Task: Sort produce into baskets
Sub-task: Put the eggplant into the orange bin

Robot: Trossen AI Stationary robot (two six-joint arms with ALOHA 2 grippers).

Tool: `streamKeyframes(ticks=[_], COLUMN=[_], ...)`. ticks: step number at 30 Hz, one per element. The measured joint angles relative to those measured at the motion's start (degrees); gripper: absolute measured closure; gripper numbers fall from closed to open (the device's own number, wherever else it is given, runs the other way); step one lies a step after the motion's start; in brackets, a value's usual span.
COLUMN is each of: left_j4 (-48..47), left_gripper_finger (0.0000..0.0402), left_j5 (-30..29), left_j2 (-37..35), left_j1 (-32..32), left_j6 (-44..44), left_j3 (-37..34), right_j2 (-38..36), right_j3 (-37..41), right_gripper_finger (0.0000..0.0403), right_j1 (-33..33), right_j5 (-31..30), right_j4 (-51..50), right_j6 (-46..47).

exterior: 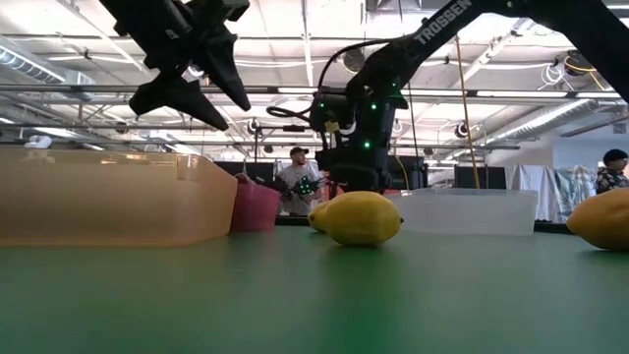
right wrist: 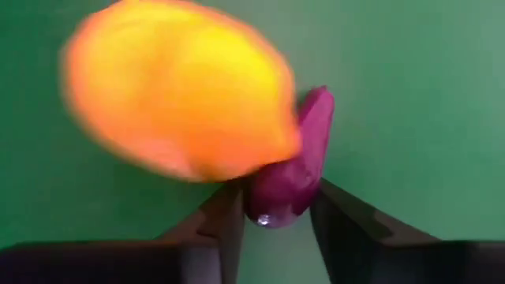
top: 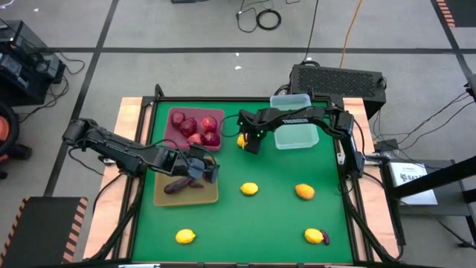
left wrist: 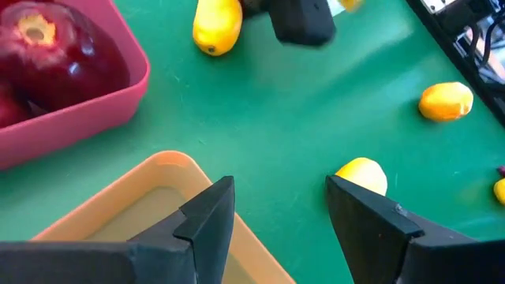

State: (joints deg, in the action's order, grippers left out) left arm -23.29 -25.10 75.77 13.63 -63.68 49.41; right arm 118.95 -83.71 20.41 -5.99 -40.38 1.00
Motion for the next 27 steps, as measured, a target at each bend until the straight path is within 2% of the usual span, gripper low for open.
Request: streamKeyframes(ticks=[5,8,14,19,23,27], left_j4=[-0.2,-0.4,-0.6,-2.8,-6.4,-16.0], left_gripper_finger=[0.0197,0.0197,0.0197,0.0197,0.0197,0.0197], left_j5=[0.0,-0.5,-0.6,-0.6,0.3,3.5], left_j2=[0.0,0.0,0.0,0.0,0.0,0.0], left_j1=[0.0,0.0,0.0,0.0,0.0,0.0], left_j6=[2.9,3.2,6.1,8.1,12.4,15.0], left_j3=[0.0,0.0,0.0,0.0,0.0,0.0], right_j2=[-3.4,-6.6,-15.0,-20.2,-20.5,-18.1], right_j3=[0.0,0.0,0.0,0.0,0.0,-0.1], right_gripper_finger=[0.0341,0.0359,0.0348,0.0341,0.0342,0.0342], right_j1=[0.2,-0.8,-4.5,-10.8,-17.5,-23.5], right_j5=[-0.8,0.0,0.0,1.6,1.9,2.0], right_j4=[-4.1,-6.8,-8.5,-4.0,3.8,12.5], right_j6=[2.6,4.6,10.5,14.2,14.4,15.3])
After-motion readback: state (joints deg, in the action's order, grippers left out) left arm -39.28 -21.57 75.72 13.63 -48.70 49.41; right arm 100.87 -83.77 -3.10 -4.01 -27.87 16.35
